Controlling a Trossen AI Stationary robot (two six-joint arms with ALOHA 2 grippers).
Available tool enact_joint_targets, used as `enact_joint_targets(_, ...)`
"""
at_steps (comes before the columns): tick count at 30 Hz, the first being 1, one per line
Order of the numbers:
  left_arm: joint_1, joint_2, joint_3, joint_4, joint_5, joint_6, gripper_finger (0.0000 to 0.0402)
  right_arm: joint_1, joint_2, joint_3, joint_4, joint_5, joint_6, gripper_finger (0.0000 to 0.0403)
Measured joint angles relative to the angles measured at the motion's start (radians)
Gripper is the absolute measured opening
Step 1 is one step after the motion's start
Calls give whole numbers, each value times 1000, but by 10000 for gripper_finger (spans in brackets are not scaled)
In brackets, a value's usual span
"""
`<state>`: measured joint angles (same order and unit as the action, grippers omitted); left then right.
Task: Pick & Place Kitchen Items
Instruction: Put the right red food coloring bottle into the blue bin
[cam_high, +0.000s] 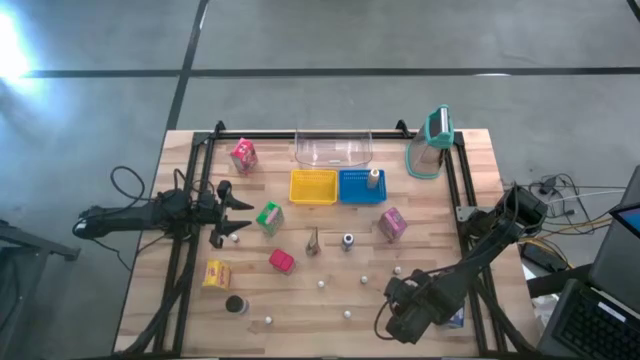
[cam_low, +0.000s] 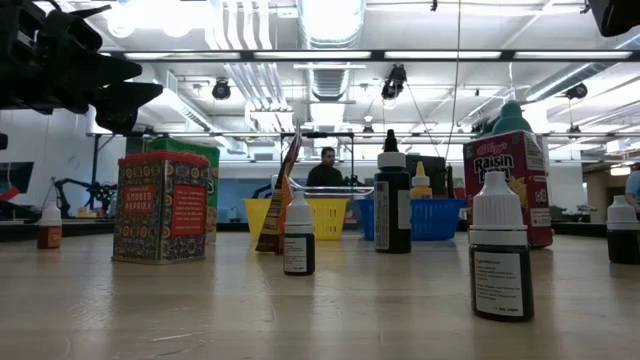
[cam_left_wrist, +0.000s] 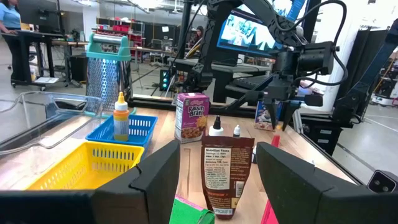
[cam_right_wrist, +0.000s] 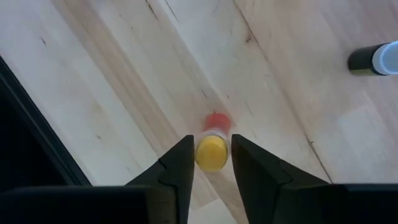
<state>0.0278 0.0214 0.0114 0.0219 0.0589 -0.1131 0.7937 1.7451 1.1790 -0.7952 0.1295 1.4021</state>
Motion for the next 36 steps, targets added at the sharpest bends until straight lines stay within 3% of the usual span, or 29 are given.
enact_joint_targets(7, 0, 0, 0, 0, 0, 0, 218, 0, -2, 5, 1, -8, -10, 62)
enact_joint_targets(16, 0, 0, 0, 0, 0, 0, 218, 0, -2, 5, 0, -8, -11, 80)
enact_joint_targets(23, 0, 0, 0, 0, 0, 0, 218, -12, -2, 24, -7, -11, -61, 62)
enact_joint_targets(31, 0, 0, 0, 0, 0, 0, 218, -80, -2, 91, -40, -14, -216, 78)
enact_joint_targets(36, 0, 0, 0, 0, 0, 0, 218, -153, -2, 166, -139, -15, -357, 64)
